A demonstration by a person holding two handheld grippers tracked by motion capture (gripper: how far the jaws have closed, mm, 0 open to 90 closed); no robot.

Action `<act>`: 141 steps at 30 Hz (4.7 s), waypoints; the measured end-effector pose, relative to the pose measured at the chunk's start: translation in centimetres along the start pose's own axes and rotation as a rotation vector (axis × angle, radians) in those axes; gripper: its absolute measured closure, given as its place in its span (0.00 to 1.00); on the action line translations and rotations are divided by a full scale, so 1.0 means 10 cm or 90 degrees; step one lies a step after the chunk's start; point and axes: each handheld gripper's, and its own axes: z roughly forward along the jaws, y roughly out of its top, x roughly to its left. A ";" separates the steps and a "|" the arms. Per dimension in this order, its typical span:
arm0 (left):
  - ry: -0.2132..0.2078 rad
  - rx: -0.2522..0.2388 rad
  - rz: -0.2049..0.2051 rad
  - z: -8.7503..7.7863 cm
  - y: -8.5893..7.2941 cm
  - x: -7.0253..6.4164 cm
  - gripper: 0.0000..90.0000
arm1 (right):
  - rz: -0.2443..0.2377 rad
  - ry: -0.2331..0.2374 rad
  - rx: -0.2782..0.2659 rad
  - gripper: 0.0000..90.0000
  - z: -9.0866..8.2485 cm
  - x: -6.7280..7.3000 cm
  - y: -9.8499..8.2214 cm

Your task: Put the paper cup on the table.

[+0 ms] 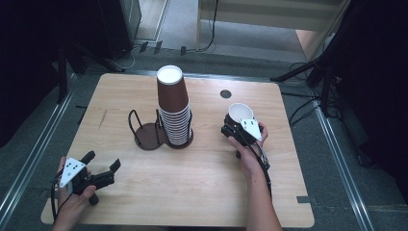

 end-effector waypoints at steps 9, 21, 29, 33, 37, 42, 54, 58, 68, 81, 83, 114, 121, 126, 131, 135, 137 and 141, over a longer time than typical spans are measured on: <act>-0.003 0.002 -0.001 0.01 0.00 0.00 0.00 | 0.000 0.037 0.013 0.00 -0.05 -0.02 0.05; -0.004 0.003 -0.004 0.01 0.00 0.00 0.00 | -0.017 0.056 0.029 0.00 -0.20 -0.05 0.15; -0.002 0.003 -0.002 0.01 0.00 0.00 0.00 | -0.021 0.074 0.015 0.00 -0.36 -0.03 0.23; -0.003 0.003 -0.004 0.01 0.00 0.00 0.00 | -0.019 0.083 0.006 0.00 -0.44 -0.03 0.28; -0.003 0.003 -0.005 0.01 0.00 0.01 0.00 | -0.015 0.093 -0.003 0.00 -0.53 -0.04 0.32; -0.003 0.003 -0.004 0.01 0.00 0.00 0.00 | -0.027 0.093 -0.010 0.00 -0.63 -0.08 0.35; -0.001 0.004 -0.007 0.01 0.00 0.01 0.00 | -0.044 0.074 -0.019 0.00 -0.90 -0.25 0.30; -0.001 0.005 -0.005 0.01 0.00 0.01 0.00 | -0.050 0.069 -0.017 0.00 -0.96 -0.31 0.27; 0.000 0.004 -0.007 0.01 0.00 0.01 0.00 | -0.047 0.055 -0.007 0.00 -1.09 -0.44 0.16; 0.002 0.004 -0.011 0.01 0.00 0.01 0.00 | -0.030 0.039 0.008 0.00 -1.21 -0.59 0.00; 0.003 0.004 -0.011 0.01 0.00 0.01 0.00 | -0.027 0.036 0.009 0.00 -1.23 -0.61 -0.02; 0.007 0.004 -0.013 0.01 0.00 0.02 0.00 | -0.017 -0.011 0.044 0.00 -1.54 -1.05 -0.30; 0.007 0.004 -0.014 0.01 0.00 0.02 0.00 | -0.019 -0.024 0.045 0.00 -1.61 -1.16 -0.32; 0.007 0.003 -0.014 0.01 0.00 0.02 0.00 | -0.014 -0.028 0.046 0.00 -1.66 -1.21 -0.34; 0.008 0.001 -0.014 0.01 0.00 0.02 0.00 | -0.013 -0.034 0.045 0.00 -1.71 -1.26 -0.36; 0.008 0.002 -0.015 0.00 0.00 0.02 0.00 | -0.012 -0.036 0.048 0.00 -1.75 -1.30 -0.38; 0.007 0.002 -0.015 0.00 0.00 0.02 0.00 | -0.012 -0.036 0.047 0.00 -1.77 -1.32 -0.40; 0.007 0.002 -0.016 0.00 0.00 0.02 0.00 | -0.013 -0.031 0.043 0.00 -1.81 -1.35 -0.42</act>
